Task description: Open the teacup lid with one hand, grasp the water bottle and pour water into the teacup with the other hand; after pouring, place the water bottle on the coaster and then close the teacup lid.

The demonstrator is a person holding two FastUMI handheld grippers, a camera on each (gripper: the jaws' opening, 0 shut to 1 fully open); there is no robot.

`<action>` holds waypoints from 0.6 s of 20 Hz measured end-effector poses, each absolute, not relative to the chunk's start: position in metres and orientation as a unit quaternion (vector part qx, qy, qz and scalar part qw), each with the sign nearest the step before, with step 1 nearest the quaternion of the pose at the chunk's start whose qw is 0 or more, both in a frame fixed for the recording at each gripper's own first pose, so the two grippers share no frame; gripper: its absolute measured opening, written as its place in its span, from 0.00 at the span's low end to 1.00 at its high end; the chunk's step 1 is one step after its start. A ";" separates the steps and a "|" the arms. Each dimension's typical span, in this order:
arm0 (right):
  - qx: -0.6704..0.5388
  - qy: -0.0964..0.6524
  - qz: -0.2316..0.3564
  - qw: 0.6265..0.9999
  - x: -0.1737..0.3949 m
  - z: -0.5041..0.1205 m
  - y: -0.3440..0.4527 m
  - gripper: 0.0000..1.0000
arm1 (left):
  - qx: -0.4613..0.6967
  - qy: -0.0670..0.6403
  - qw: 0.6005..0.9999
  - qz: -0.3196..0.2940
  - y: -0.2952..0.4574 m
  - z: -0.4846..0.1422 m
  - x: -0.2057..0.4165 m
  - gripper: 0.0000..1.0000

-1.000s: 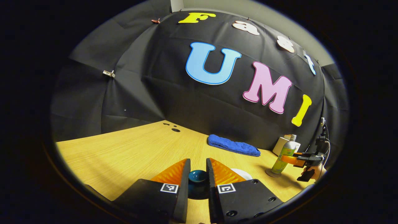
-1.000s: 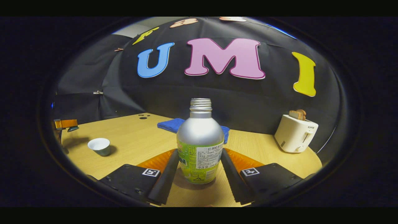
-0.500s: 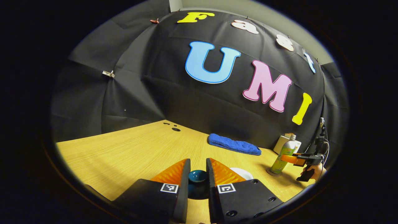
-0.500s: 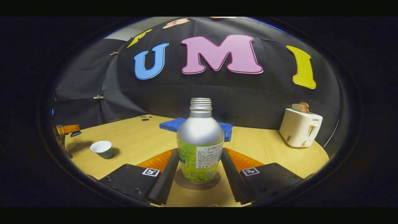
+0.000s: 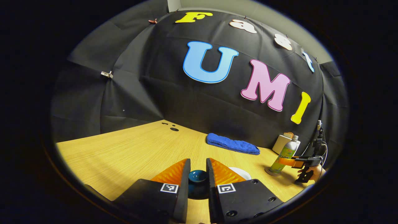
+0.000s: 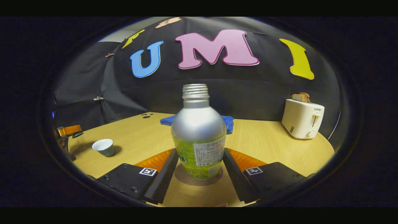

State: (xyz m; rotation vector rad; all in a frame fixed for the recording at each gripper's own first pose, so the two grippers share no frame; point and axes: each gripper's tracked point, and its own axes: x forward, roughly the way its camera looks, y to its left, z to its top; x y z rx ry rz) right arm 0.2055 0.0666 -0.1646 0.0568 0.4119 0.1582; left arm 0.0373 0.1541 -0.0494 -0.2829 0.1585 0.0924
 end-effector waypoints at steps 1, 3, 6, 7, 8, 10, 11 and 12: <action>0.032 0.203 0.080 0.975 0.204 -0.166 0.068 0.88 | -0.140 0.079 0.986 0.045 0.152 -0.050 0.038 0.31; 0.043 0.206 0.082 0.974 0.198 -0.166 0.068 0.91 | -0.142 0.081 0.986 0.037 0.143 -0.048 0.038 0.31; 0.039 0.204 0.082 0.975 0.179 -0.158 0.060 0.95 | -0.146 0.080 0.986 0.011 0.119 -0.042 0.039 0.31; 0.030 0.202 0.079 0.976 0.170 -0.155 0.055 0.92 | -0.143 0.081 0.986 0.006 0.114 -0.043 0.042 0.31; 0.016 0.196 0.077 0.977 0.155 -0.150 0.049 0.95 | -0.139 0.083 0.987 0.000 0.106 -0.042 0.047 0.31; 0.010 0.184 0.076 0.980 0.130 -0.139 0.040 0.95 | -0.136 0.086 0.987 -0.015 0.087 -0.040 0.063 0.31; 0.014 0.179 0.075 0.981 0.121 -0.133 0.037 0.95 | -0.132 0.091 0.987 -0.021 0.079 -0.041 0.071 0.34; 0.018 0.172 0.074 0.982 0.111 -0.127 0.035 0.95 | -0.127 0.093 0.987 -0.029 0.071 -0.041 0.079 0.31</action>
